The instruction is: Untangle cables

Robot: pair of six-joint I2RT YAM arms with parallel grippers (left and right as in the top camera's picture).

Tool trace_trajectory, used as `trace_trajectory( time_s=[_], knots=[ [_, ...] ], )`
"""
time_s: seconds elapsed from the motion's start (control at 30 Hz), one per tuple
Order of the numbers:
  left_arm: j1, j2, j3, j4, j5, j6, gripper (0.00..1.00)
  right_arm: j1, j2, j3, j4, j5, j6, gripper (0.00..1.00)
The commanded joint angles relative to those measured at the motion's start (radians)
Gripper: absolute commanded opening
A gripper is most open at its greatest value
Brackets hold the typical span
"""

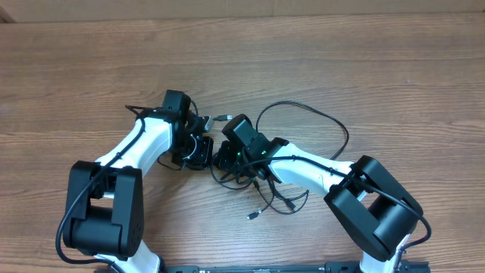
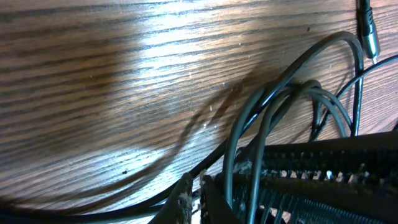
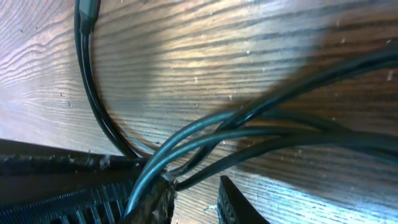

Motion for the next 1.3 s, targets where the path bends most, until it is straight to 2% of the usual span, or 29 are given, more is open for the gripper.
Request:
trace_trajectory(
  time_s=[0.0, 0.4, 0.5, 0.6, 0.77, 1.1, 1.27],
  knots=[
    [-0.01, -0.003, -0.005, -0.005, 0.113, 0.005, 0.08, 0.006, 0.011, -0.003, 0.012, 0.019, 0.001, 0.23],
    [-0.01, -0.003, -0.005, -0.003, 0.112, 0.005, 0.08, 0.006, 0.011, -0.003, 0.012, 0.018, 0.001, 0.04],
    [-0.01, -0.003, -0.005, 0.005, 0.104, 0.02, 0.04, 0.006, 0.011, -0.003, 0.012, 0.018, 0.001, 0.04],
    [0.004, -0.003, -0.005, 0.013, 0.083, 0.019, 0.05, 0.005, 0.011, -0.003, 0.011, 0.018, 0.001, 0.04],
    [0.04, -0.003, -0.005, 0.014, 0.149, 0.024, 0.06, -0.003, 0.01, -0.003, 0.011, 0.005, -0.008, 0.04],
    [0.07, -0.003, -0.005, -0.002, 0.137, 0.043, 0.11, -0.118, 0.01, -0.003, 0.018, -0.288, -0.191, 0.04],
    [0.07, -0.003, -0.005, -0.003, 0.146, 0.042, 0.18, -0.127, 0.01, -0.003, 0.005, -0.316, -0.257, 0.04]
  ],
)
